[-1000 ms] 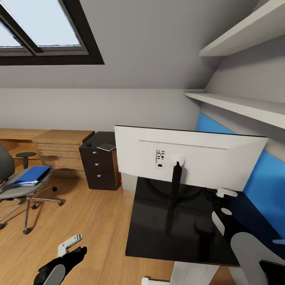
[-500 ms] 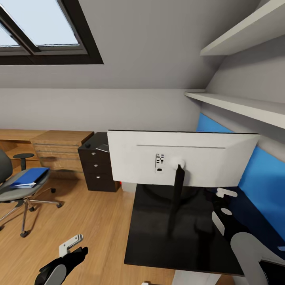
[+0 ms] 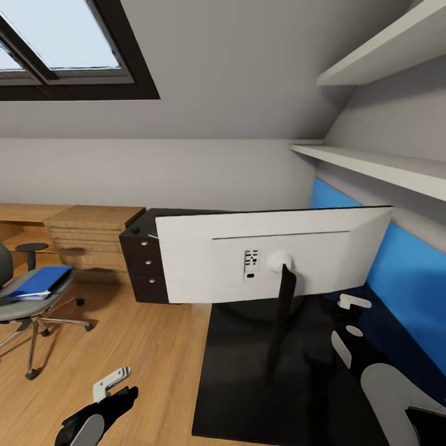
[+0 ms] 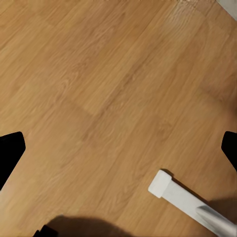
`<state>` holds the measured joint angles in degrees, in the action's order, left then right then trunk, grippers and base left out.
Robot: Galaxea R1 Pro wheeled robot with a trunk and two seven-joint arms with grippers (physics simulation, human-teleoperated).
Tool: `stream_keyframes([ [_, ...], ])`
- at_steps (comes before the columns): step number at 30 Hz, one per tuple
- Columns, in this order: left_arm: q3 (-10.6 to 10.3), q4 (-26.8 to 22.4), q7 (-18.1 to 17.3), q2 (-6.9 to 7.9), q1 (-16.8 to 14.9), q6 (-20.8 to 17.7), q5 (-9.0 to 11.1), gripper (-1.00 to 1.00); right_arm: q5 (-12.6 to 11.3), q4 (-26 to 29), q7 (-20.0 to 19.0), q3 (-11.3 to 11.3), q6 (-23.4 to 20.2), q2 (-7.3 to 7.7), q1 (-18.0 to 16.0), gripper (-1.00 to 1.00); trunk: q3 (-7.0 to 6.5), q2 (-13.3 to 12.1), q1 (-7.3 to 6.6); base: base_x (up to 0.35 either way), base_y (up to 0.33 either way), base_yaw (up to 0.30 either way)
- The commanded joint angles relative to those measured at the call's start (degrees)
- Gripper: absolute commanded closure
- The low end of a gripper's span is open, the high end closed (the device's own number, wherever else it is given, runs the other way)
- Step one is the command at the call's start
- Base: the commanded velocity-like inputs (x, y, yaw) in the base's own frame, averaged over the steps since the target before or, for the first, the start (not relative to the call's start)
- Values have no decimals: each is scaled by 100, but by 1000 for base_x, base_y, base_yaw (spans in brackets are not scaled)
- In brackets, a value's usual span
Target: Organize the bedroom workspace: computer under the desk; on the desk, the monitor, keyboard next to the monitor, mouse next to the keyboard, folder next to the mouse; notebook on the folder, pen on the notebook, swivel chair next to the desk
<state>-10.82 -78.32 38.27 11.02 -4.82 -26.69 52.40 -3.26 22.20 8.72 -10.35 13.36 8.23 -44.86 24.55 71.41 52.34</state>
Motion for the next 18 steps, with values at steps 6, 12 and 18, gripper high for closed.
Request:
stream_keyframes([
  [6, -16, -8, 49, 6, -8, -11, 42, -100, -35, -6, -2, -3, 26, 0, -5, -100, 6, 4, 2, 63, 0, 0],
  [12, -16, -8, 49, 6, -9, -10, 42, -100, -35, 1, -1, -4, 26, 3, -5, -100, 6, 4, 2, 101, 0, 0],
  [18, -16, -8, 49, 6, -6, -9, 42, -100, -35, -1, 4, -5, 26, 3, -5, -100, 6, 4, 2, 79, 0, 0],
])
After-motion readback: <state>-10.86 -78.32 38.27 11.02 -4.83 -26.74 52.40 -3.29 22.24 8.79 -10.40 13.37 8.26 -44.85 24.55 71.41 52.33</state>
